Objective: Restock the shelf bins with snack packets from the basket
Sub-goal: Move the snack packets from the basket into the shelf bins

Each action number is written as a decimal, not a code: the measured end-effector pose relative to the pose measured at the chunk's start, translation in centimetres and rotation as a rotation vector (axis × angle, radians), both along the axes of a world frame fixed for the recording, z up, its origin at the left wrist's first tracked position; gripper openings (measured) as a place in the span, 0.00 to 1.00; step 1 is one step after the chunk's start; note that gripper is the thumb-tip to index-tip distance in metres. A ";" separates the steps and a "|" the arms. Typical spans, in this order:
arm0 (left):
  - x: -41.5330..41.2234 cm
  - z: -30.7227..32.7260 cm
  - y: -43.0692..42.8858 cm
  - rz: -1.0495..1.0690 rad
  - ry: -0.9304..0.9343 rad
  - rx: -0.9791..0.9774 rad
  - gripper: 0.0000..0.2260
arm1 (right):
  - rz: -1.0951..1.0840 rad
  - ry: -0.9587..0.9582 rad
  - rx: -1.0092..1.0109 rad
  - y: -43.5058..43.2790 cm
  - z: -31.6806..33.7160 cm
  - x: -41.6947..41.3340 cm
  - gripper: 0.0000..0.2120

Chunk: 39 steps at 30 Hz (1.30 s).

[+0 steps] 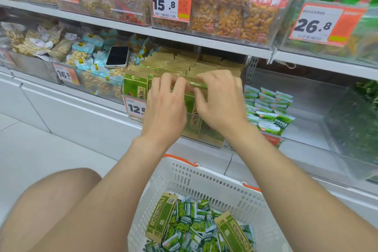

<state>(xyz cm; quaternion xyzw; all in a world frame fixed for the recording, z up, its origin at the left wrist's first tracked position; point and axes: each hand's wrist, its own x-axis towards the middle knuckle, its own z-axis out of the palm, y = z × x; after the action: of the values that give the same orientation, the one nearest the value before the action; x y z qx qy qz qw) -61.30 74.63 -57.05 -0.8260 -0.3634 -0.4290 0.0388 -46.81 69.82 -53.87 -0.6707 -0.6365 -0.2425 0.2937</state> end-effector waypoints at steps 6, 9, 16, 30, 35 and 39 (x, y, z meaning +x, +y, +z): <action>1.7 -3.4 -3.5 -0.132 0.272 -0.411 0.06 | 0.182 0.111 0.221 -8.2 -7.3 0.9 0.06; 3.3 -6.7 -6.0 -0.337 0.755 -0.581 0.04 | 0.132 0.193 -0.125 -11.8 -13.2 2.6 0.08; 5.7 -14.9 -10.5 -0.507 1.169 -0.768 0.09 | -0.219 0.397 -1.079 -15.8 -25.5 6.5 0.07; 6.4 -19.8 -6.6 -0.398 1.288 -0.858 0.10 | -0.434 0.406 -1.279 -19.1 -37.7 5.6 0.38; 6.3 -18.4 -5.8 -0.363 1.211 -0.925 0.11 | -0.349 0.940 -1.077 -15.9 -34.4 5.2 0.19; 5.5 -15.7 -5.5 -0.227 1.154 -0.976 0.10 | -0.075 1.498 -1.033 -13.1 -28.8 3.7 0.18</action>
<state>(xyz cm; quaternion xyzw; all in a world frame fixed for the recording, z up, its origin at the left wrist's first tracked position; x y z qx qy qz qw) -55.83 69.12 -72.72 -0.8750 -0.3467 0.2785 -0.1912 -43.10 56.75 -82.71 -0.7211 -0.2866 0.5626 0.2852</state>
